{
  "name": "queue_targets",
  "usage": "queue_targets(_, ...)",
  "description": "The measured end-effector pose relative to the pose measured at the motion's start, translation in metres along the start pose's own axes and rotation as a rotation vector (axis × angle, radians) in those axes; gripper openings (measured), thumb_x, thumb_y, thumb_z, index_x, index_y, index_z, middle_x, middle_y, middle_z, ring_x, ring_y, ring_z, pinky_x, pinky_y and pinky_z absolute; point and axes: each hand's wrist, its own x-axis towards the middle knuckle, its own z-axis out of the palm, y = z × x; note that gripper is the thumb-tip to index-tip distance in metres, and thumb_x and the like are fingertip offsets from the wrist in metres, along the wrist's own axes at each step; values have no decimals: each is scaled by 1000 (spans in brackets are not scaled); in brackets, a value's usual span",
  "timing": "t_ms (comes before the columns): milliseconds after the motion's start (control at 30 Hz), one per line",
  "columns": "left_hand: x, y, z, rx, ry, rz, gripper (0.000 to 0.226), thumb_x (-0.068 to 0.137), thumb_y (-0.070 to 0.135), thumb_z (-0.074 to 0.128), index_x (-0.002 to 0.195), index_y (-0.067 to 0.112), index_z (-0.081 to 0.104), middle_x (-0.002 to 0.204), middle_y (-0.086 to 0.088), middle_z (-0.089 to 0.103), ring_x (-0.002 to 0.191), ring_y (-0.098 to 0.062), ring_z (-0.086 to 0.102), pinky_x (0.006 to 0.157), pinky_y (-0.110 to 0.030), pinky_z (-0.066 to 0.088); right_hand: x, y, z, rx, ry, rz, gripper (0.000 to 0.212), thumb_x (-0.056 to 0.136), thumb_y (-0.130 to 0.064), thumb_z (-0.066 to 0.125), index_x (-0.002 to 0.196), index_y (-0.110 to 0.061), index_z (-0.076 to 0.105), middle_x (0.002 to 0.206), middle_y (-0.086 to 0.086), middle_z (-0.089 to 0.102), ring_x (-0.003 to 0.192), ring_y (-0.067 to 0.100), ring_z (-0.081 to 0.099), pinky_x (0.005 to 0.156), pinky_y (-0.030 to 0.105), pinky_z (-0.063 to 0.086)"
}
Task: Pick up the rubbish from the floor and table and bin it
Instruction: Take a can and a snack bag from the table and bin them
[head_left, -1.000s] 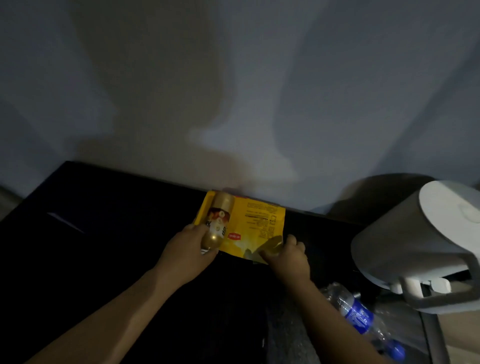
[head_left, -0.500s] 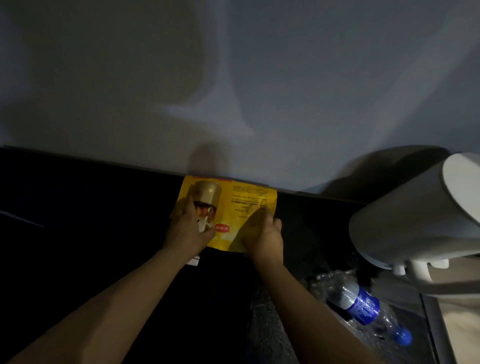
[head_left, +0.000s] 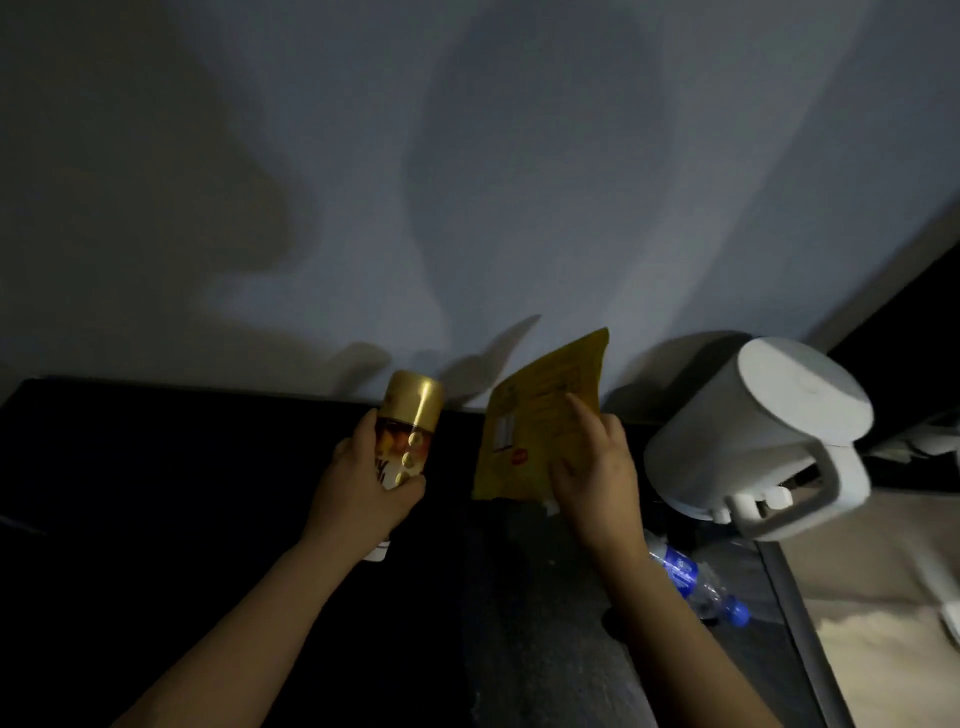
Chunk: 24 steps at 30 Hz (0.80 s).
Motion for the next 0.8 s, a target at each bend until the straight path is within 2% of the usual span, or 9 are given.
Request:
queue_targets(100, -22, 28, -18, -143, 27, 36, 67, 69, 27, 76, 128, 31, 45, 107, -1, 60, 82, -12, 61, 64, -25, 48, -23, -22, -38, -10, 107, 20, 69, 81, -4, 64, 142, -25, 40, 111, -10, 40, 89, 1, 42, 67, 5, 39)
queue_targets(200, -48, 44, -31, -287, 29, 22, 68, 68, 26, 78, 129, 32, 47, 108, 0, 61, 89, -18, 63, 72, -34, 53, -57, -40, -65, 19, 243, 95, 69, 79, -3, 66, 139, -26, 43, 112, -12, 40, 93, 3, 42, 78, 22, 44)
queue_targets(300, -73, 52, -38, -338, -20, 79, 66, 68, 28, 79, 126, 35, 48, 107, 3, 61, 90, -15, 62, 65, -28, 49, -96, -58, -83, 34, 340, 141, 68, 79, -4, 67, 138, -27, 44, 114, -11, 41, 99, 7, 45, 83, 33, 50)
queue_targets(367, -87, 59, -40, -354, -73, 120, 66, 69, 27, 79, 126, 36, 47, 107, 3, 60, 90, -14, 61, 64, -25, 48, -117, -69, -95, 19, 372, 134, 68, 80, -4, 66, 139, -28, 43, 114, -11, 42, 102, 7, 45, 84, 35, 51)
queue_targets(433, -99, 69, -40, -364, -123, 164, 66, 69, 26, 79, 126, 36, 47, 106, 5, 60, 89, -12, 60, 63, -24, 46, -135, -78, -109, 1, 437, 115, 70, 80, -2, 65, 140, -28, 41, 114, -11, 41, 99, 0, 41, 82, 27, 50)
queue_targets(500, -110, 82, -38, -377, -161, 203, 64, 70, 27, 78, 125, 37, 48, 101, 8, 60, 85, -7, 60, 58, -20, 44, -150, -85, -124, -13, 505, 125, 74, 79, 0, 65, 142, -28, 37, 117, -11, 42, 95, -8, 38, 76, 7, 41)
queue_targets(567, -121, 99, -35, -389, -212, 246, 62, 70, 28, 78, 123, 39, 48, 101, 8, 61, 84, -7, 60, 56, -19, 43, -167, -90, -143, -8, 568, 142, 80, 79, 1, 65, 145, -29, 33, 119, -13, 41, 93, -17, 38, 71, 0, 37)
queue_targets(667, -140, 129, -23, -411, -290, 332, 61, 71, 29, 77, 123, 41, 47, 102, 9, 60, 85, -7, 59, 56, -18, 42, -192, -92, -177, -32, 682, 154, 84, 77, 2, 67, 146, -30, 32, 124, -17, 41, 103, -20, 37, 87, 13, 36)
queue_targets(800, -175, 175, 3, -419, -370, 468, 59, 70, 35, 76, 121, 39, 47, 103, 15, 59, 90, -2, 56, 60, -18, 40, -231, -84, -221, -75, 816, 235, 84, 77, -1, 69, 145, -35, 32, 140, -9, 44, 127, 6, 41, 104, 35, 42)
